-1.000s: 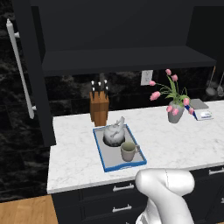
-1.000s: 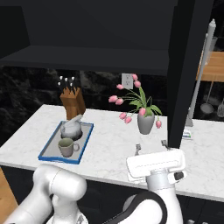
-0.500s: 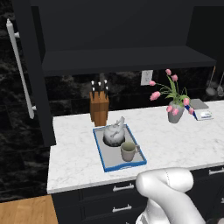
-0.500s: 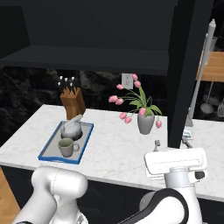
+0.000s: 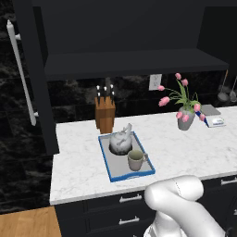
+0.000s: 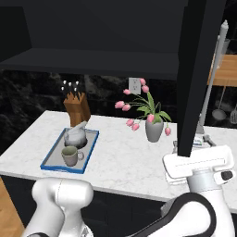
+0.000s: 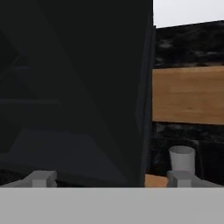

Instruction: Pick the kettle from the counter and place it on the tray. Then pick the mug from the cabinet and place it on the tray. Then close the cabinet doors.

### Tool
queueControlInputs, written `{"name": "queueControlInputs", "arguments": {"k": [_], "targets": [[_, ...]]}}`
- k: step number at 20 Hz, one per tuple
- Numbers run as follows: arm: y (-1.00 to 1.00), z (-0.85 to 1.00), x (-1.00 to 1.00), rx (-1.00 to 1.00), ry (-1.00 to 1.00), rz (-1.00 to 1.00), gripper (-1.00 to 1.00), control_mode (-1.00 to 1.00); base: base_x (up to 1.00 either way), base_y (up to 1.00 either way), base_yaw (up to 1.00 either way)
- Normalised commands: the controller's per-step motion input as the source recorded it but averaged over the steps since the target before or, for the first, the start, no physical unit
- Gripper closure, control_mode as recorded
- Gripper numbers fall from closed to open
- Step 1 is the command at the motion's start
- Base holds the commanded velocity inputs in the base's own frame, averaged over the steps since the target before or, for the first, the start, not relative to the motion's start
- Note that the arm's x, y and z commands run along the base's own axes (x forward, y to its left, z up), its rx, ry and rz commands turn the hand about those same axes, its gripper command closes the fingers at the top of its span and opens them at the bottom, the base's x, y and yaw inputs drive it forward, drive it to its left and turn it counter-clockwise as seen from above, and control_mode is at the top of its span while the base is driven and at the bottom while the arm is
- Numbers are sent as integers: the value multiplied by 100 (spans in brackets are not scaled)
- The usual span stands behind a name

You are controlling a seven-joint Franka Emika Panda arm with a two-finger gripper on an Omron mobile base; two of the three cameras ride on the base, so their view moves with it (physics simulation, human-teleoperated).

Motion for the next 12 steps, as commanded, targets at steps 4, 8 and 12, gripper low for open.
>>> {"name": "queueControlInputs", "arguments": {"k": [4, 8, 12], "targets": [[0, 43, -12, -18, -1, 4, -100, -100, 0, 0, 0], [0, 40, -16, -20, -5, 7, -100, -100, 0, 0, 0], [3, 40, -17, -22, -8, 10, -100, -100, 0, 0, 0]]}}
